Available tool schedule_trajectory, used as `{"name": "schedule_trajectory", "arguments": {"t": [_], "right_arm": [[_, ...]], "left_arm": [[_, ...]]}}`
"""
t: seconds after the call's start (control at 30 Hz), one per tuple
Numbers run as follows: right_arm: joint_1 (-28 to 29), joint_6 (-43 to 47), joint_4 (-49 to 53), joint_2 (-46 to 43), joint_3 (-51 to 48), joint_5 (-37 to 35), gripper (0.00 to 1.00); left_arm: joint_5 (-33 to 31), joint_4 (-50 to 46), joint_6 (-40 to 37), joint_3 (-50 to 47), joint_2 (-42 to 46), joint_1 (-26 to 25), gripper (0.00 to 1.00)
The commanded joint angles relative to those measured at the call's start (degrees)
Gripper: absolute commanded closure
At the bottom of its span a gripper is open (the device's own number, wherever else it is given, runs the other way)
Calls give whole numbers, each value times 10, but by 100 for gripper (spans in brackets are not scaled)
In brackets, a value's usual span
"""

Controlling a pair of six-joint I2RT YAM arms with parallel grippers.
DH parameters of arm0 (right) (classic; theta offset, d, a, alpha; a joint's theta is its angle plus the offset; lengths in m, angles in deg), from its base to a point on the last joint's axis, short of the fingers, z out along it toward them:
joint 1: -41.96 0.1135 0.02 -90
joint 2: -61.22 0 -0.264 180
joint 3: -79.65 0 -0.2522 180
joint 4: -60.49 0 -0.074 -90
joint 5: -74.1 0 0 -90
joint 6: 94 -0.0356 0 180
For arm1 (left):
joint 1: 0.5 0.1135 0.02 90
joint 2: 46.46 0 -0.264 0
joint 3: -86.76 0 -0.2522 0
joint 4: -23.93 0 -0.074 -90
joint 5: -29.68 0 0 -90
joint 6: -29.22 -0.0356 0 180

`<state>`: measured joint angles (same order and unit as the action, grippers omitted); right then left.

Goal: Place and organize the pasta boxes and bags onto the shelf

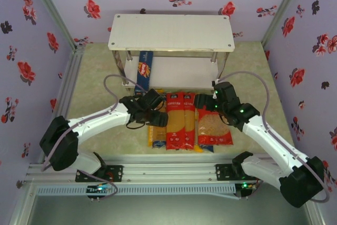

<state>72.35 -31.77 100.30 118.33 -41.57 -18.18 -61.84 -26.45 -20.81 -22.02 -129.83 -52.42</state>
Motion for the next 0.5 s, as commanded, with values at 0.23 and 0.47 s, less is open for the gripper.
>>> {"name": "schedule_trajectory", "arguments": {"t": [0.23,0.47], "right_arm": [[12,-24,8,-22,-8,3,7],[17,-24,13,-19,-1,-8,7]], "left_arm": [[31,55,3,-10,-52,0,18],[42,66,-16,-6,-80,13,17]]}}
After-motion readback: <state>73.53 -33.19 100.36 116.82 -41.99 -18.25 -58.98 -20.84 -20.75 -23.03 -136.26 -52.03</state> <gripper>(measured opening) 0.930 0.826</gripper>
